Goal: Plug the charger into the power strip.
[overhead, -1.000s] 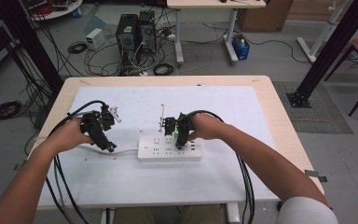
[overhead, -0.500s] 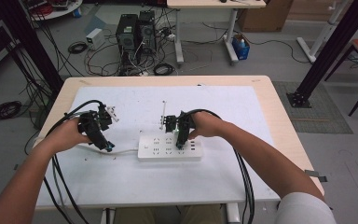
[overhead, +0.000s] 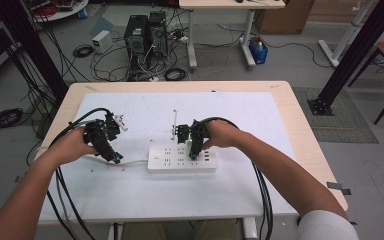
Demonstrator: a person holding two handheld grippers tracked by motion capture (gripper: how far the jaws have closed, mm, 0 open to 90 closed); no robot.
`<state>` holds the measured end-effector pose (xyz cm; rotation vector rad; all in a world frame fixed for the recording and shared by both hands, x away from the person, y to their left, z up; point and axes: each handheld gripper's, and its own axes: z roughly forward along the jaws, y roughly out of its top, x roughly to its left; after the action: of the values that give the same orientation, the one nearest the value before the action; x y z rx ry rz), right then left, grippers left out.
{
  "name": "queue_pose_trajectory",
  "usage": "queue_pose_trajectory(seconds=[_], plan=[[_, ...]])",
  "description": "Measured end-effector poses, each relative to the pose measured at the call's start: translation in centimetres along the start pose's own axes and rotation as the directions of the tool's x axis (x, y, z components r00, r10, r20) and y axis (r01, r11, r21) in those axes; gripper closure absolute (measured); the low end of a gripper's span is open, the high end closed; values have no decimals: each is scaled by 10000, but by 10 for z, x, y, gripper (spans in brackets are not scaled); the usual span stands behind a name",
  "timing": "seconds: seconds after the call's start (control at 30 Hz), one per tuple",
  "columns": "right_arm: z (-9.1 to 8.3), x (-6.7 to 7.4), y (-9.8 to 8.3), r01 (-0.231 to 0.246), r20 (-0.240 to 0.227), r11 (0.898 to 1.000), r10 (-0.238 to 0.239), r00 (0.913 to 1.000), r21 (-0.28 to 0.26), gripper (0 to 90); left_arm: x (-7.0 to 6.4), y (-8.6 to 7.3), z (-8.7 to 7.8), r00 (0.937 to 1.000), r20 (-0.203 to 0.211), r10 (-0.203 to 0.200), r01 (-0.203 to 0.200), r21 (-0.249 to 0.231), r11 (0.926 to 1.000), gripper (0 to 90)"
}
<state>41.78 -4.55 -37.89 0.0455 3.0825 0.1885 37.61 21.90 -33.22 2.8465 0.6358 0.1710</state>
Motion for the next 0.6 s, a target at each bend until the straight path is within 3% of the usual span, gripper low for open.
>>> queue_pose_trajectory(seconds=[0.13,0.33,0.6], plan=[[0,6,2,266,397,9995,-272,9988,152,623,0,1,1,10000,53,22,-22,20,10000,217],[0,1,2,145,49,9998,-145,9999,126,619,0,0,1,10000,61,-32,32,13,10000,217],[-1,-1,2,127,8,9997,-127,9999,198,616,-1,-1,1,9999,100,-39,39,-2,10000,218]])
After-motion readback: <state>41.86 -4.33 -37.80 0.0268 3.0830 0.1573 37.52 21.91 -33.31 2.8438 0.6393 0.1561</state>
